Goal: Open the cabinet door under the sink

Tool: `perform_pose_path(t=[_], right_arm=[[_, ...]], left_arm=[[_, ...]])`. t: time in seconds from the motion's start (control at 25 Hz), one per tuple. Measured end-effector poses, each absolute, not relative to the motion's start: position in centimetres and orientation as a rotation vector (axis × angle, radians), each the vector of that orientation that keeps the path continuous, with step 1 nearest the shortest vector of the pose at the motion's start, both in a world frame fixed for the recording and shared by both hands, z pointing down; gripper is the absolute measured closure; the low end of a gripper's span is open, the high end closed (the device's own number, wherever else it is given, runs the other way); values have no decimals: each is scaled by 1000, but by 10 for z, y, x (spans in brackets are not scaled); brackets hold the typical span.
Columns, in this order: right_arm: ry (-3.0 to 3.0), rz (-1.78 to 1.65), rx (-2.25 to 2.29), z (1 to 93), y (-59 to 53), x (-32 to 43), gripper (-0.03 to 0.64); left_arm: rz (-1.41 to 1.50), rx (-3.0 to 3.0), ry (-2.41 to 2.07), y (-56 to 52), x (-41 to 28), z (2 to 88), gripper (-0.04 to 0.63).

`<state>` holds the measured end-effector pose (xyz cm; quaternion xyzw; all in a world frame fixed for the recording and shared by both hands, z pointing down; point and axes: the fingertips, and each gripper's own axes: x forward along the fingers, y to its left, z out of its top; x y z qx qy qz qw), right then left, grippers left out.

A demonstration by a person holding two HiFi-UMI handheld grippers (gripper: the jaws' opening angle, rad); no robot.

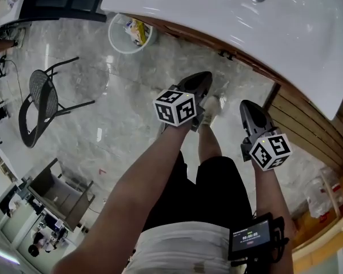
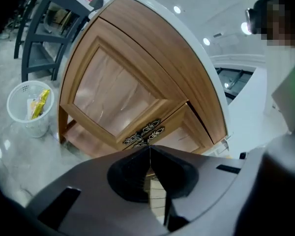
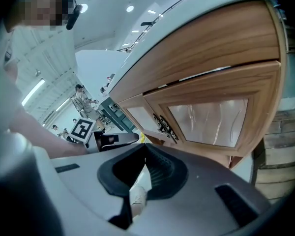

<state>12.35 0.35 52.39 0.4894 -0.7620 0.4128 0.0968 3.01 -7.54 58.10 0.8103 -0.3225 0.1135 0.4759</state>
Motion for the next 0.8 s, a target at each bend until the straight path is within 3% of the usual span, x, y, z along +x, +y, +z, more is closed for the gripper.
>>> perform_pose_path(t=[0.32,0.48,0.8], right_arm=[[-2231,1246,1441,542,17,136,603],[-2217,1267,1451,546,26,138,603],[-2192,1287,1439,557,42,141,603]], left_arm=[[121,1904,-796,-91,49,596,583],[66,1898,-773,-95,57,599,493],[96,1925,-779,-110,67,611,414]])
